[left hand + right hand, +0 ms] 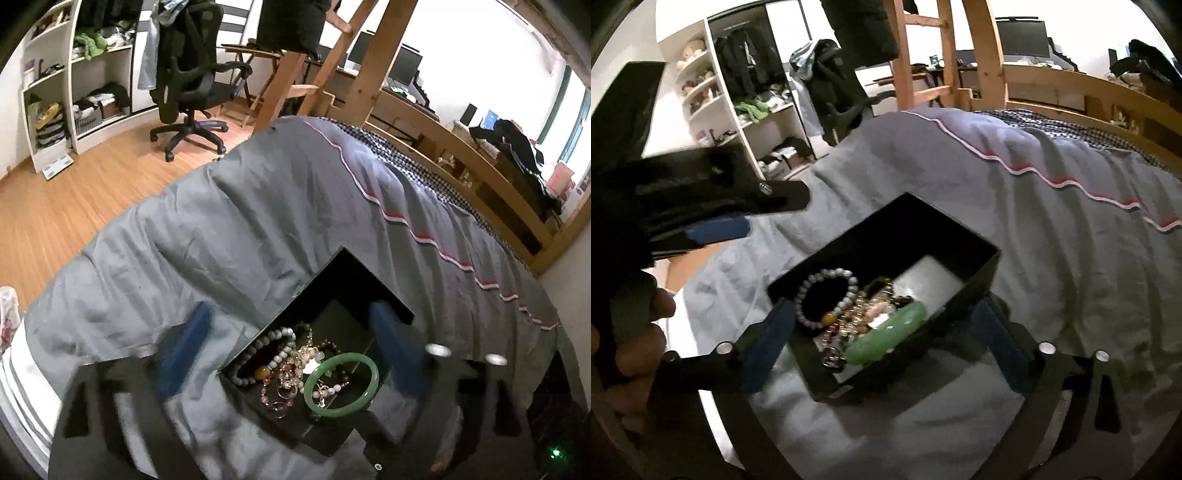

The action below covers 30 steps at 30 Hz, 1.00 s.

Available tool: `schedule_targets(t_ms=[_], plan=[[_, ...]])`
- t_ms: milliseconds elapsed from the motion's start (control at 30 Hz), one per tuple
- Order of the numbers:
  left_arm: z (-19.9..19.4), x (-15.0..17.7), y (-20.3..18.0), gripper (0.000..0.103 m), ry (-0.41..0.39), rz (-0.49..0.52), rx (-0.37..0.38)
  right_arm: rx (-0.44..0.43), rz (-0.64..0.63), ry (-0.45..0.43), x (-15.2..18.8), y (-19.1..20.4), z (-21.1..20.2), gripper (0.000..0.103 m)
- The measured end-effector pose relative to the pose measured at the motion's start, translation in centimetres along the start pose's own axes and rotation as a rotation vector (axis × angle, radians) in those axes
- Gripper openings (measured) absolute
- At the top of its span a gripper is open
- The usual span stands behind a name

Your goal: Organize jewelry

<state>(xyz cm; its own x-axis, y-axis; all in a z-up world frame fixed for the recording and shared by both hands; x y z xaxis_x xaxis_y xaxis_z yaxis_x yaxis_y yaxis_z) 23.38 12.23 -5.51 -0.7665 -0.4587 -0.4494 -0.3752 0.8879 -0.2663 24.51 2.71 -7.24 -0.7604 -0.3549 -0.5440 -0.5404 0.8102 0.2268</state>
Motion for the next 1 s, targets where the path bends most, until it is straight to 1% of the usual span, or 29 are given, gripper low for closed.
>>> schedule_targets(t_ms=[67,200,433,633,733,900,1000], plan=[[-0.5,-0.2,-0.4,0.096,-0.013,0.002,0.008,0.011,0.006,0.015,0.0,-0.4,0.0,0.099],[-1.2,-0.4,-1.5,0.097,-0.023,0.040,-0.024,0.015,0.021,0.046,0.1,-1.2,-0.4,0.099],[-4.1,-0.5,-3.8,0.097,-0.055,0.079,-0.064,0.011,0.050,0.036,-0.5,-2.1,-2.9,0.099],[-6.7,-0.5,-4.3,0.097,-0.062,0.105,-0.114,0.021,0.060,0.044,-0.6,-2.0,-4.0,0.099],[-7.8,-0.3,-4.0,0.097,-0.047,0.121,-0.133,0.021,0.059,0.051,-0.5,-1.8,-4.3,0.099],[-8.3,1.1,-2.5,0.097,0.008,0.160,-0.187,0.020,0.041,0.067,0.0,-1.2,-4.9,0.099],[-8.5,2.2,-1.9,0.097,0.034,0.178,-0.202,0.014,0.065,0.077,0.9,-1.3,-5.5,0.099]])
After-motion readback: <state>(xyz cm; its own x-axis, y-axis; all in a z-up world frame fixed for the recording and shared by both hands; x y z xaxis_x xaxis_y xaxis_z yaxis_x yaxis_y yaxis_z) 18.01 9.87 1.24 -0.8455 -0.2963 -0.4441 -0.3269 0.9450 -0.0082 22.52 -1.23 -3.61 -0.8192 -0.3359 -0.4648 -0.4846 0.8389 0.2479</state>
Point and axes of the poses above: each gripper's, at about its wrist camera, not at the fingertips, and z roughly the way its jaws point, y to its left, x to its underside, the point moved 10 cm from there along z, roughly the way its jaws point, and after that the axes turned 13 degrees about y, right-handed, at the moved point
